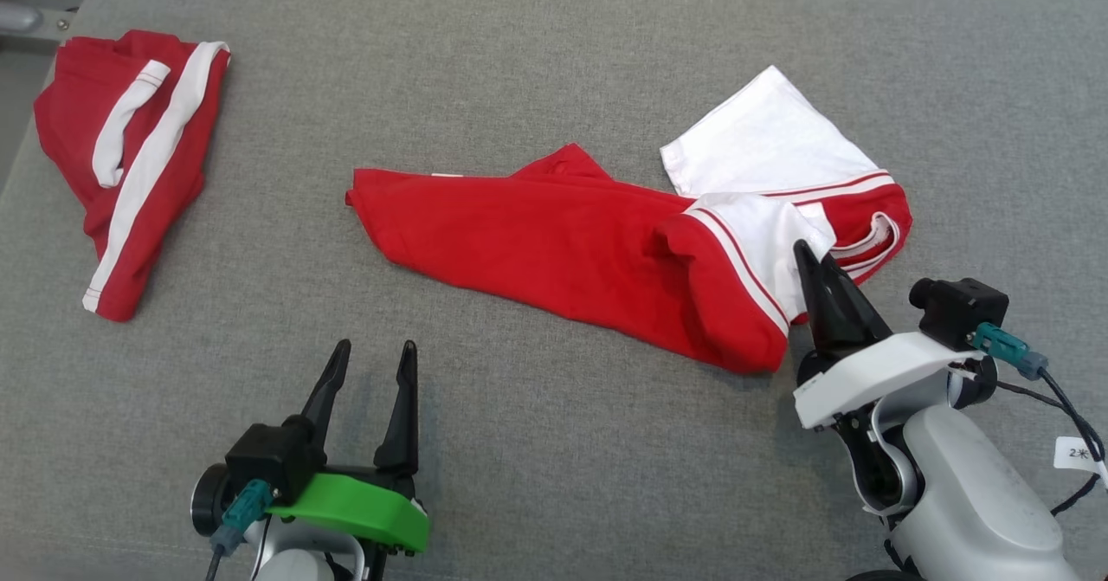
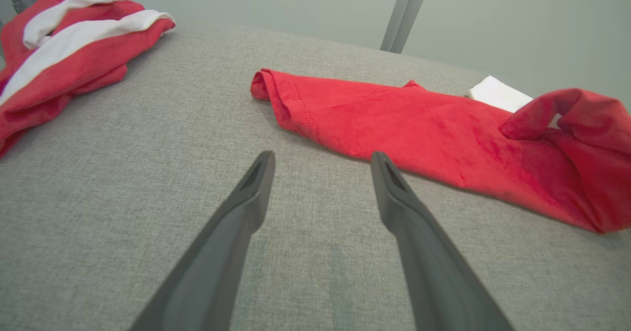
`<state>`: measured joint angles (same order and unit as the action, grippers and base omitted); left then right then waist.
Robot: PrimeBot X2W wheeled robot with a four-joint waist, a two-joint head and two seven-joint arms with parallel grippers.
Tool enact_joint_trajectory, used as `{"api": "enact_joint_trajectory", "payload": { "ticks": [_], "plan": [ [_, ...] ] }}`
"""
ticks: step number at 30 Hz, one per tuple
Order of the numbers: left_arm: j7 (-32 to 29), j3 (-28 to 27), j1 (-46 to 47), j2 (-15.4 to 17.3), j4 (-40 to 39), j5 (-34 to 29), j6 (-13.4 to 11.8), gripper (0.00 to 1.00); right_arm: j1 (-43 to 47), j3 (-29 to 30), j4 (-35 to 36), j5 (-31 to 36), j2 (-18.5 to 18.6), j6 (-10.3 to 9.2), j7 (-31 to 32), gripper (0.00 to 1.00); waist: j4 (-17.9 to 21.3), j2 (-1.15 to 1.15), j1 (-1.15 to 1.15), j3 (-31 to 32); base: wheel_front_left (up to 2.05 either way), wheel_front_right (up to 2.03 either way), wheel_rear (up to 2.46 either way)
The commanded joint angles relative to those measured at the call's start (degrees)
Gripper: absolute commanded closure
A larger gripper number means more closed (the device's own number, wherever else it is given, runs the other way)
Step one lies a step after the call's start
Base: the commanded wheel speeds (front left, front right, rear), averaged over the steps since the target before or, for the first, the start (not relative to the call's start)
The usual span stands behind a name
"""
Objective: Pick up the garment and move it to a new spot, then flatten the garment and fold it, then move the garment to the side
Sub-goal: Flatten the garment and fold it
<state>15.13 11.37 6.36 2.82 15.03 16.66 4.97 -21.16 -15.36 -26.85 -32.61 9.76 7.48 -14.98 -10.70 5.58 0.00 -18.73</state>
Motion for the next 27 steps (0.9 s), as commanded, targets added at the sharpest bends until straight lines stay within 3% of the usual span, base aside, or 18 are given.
{"api": "enact_joint_trajectory", "payload": {
  "ticks": [1,4,13,18,22,25,26,27],
  "plan": [
    [0.0,-0.1,-1.0,0.1,0.3,0.0,0.3,0.00,1.5,0.8,1.7,0.5,0.5,0.01,-0.1,0.86,0.6,0.01,0.00,1.9,0.00,0.00,0.00],
    [0.0,-0.4,-1.9,0.1,0.9,-0.3,0.7,0.00,2.5,2.1,4.9,2.3,1.3,0.02,-0.1,1.00,1.4,0.01,0.00,4.4,0.00,0.00,0.00],
    [0.0,-0.7,-5.1,0.1,2.8,0.2,1.6,0.00,6.8,3.4,14.0,6.5,3.5,0.01,-0.1,1.00,5.5,0.01,0.00,12.4,0.00,0.00,0.00],
    [0.0,-0.1,-6.1,0.1,3.4,1.7,2.0,0.00,12.1,-1.5,20.6,7.9,8.7,0.02,-0.1,1.00,9.3,0.01,0.00,14.3,0.00,0.00,0.00],
    [0.0,0.8,-6.0,0.1,3.9,2.7,2.1,0.00,16.8,-6.2,19.4,6.9,13.5,-0.02,-0.1,1.00,11.1,0.01,0.00,13.8,0.00,0.00,0.00],
    [0.0,1.7,-5.8,0.1,4.5,3.2,2.0,0.00,20.1,-7.6,16.5,5.4,15.1,-0.02,-0.1,1.00,11.6,0.01,0.00,12.9,0.00,0.00,0.00],
    [0.0,2.0,-5.7,0.1,4.6,3.2,2.0,0.00,20.9,-7.7,15.7,4.7,15.3,-0.02,-0.1,0.79,11.6,0.01,0.00,12.7,0.00,0.00,0.00],
    [0.0,2.2,-5.6,0.2,4.7,3.3,1.9,0.00,21.7,-7.5,14.7,4.0,15.2,-0.02,-0.1,0.44,11.6,0.01,0.00,12.5,0.00,0.00,0.00]
  ]
}}
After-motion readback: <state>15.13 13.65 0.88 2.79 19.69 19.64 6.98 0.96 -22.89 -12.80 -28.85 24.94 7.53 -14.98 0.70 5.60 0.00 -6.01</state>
